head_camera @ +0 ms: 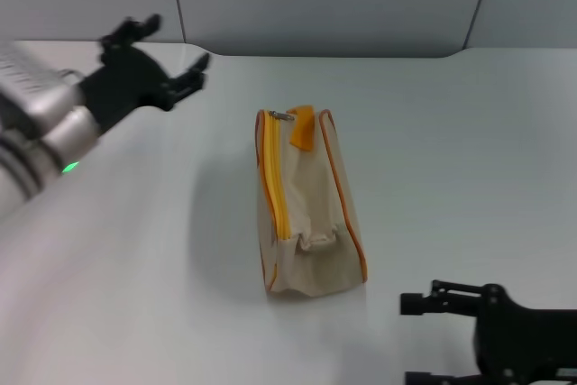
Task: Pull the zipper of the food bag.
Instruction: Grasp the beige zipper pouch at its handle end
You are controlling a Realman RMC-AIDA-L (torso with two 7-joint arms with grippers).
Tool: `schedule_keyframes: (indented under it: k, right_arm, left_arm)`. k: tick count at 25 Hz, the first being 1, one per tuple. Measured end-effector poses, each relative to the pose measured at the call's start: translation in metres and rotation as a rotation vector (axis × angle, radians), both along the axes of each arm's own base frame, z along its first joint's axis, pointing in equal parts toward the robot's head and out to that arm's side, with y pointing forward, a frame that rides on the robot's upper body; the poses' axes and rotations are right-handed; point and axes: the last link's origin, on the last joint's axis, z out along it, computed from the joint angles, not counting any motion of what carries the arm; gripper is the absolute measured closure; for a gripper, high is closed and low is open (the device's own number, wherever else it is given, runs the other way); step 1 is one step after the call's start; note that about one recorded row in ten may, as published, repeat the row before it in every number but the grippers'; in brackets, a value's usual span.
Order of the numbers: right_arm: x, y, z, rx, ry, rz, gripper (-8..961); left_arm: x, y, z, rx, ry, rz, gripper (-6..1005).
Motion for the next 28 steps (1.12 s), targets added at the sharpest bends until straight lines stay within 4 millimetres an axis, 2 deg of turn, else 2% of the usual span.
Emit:
schedule_keyframes:
  k: [2, 3, 4, 8, 11, 13, 18, 23, 28]
  right_arm:
    - [-0.002, 0.002, -0.007, -0.015, -0.009, -0.015, 131]
    - [-0.004, 0.005, -0.013, -0.018, -0.018, -0.031, 131]
    - [-0.004, 0.005, -0.013, -0.018, -0.018, -0.031, 132]
    - [-0.006, 0.016, -0.023, -0.021, -0.041, -0.075, 132]
    - [-0.005, 0.020, -0.023, -0.011, -0.049, -0.099, 132]
    - [-0.001, 0.024, -0.015, 0.020, -0.048, -0.129, 132]
    - [0.007, 0.029, 0.000, 0.096, -0.042, -0.175, 133]
    - [0.017, 0.034, 0.019, 0.181, -0.047, -0.234, 133]
    - [0.022, 0.044, 0.031, 0.263, -0.039, -0.278, 133]
  left_arm:
    - [0.008, 0.008, -0.012, -0.011, 0.051, 0.009, 218]
    - [0.017, 0.012, -0.026, -0.032, 0.089, 0.006, 219]
    - [0.017, 0.012, -0.026, -0.032, 0.089, 0.006, 220]
    - [0.030, 0.004, -0.049, -0.079, 0.131, -0.048, 225]
    - [0.032, 0.000, -0.056, -0.105, 0.142, -0.067, 229]
    - [0.024, -0.011, -0.063, -0.143, 0.161, -0.068, 231]
    - [0.008, -0.025, -0.063, -0.159, 0.154, -0.048, 238]
    - [-0.010, -0.047, -0.058, -0.172, 0.076, -0.024, 244]
    - [-0.018, -0.073, -0.052, -0.229, -0.043, -0.048, 250]
